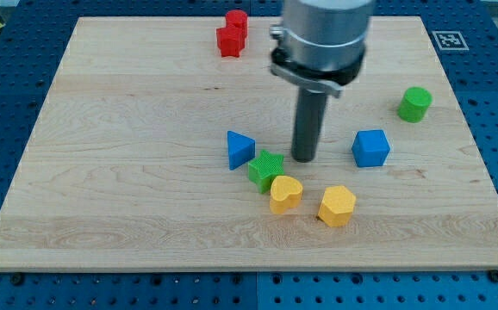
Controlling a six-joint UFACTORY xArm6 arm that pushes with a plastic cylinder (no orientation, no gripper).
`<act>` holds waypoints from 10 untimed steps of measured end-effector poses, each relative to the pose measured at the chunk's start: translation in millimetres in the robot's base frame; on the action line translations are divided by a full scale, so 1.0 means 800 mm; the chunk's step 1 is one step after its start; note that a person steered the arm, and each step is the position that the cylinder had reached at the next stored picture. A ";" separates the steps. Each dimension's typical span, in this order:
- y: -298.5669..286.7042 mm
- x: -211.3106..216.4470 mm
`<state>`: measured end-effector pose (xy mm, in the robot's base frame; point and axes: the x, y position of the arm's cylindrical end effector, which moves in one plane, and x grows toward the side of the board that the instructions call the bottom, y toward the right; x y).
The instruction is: Move the blue cube into the green circle
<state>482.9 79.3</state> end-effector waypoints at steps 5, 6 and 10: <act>0.149 0.024; 0.187 0.041; 0.210 0.020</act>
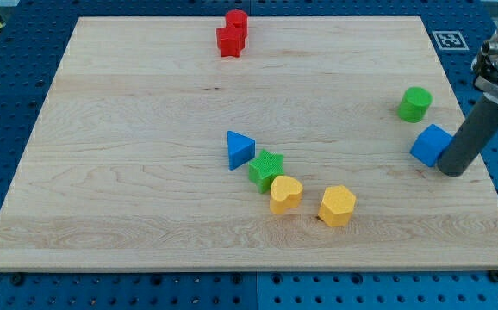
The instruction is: Move the blue cube into the green circle
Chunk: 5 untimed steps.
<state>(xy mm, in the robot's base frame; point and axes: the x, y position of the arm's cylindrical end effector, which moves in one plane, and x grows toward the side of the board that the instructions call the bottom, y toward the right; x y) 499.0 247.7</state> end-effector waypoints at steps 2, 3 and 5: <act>0.000 -0.039; 0.000 -0.039; -0.049 0.008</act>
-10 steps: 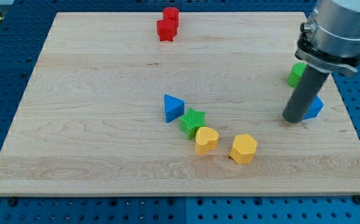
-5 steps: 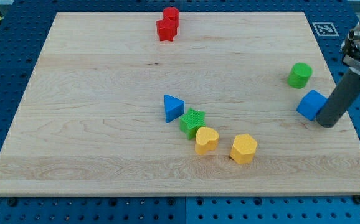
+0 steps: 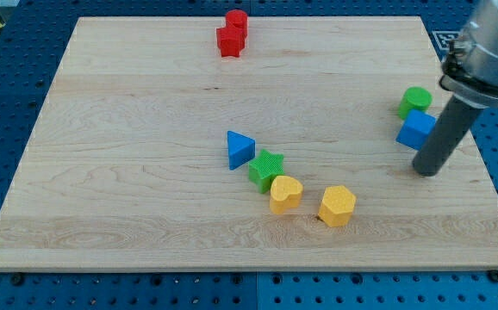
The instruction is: Move the blue cube into the green circle
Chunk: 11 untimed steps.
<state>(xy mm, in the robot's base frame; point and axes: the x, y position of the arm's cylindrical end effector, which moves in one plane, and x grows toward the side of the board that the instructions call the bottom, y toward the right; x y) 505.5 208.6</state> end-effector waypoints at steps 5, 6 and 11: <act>0.017 -0.089; -0.077 -0.089; -0.372 -0.049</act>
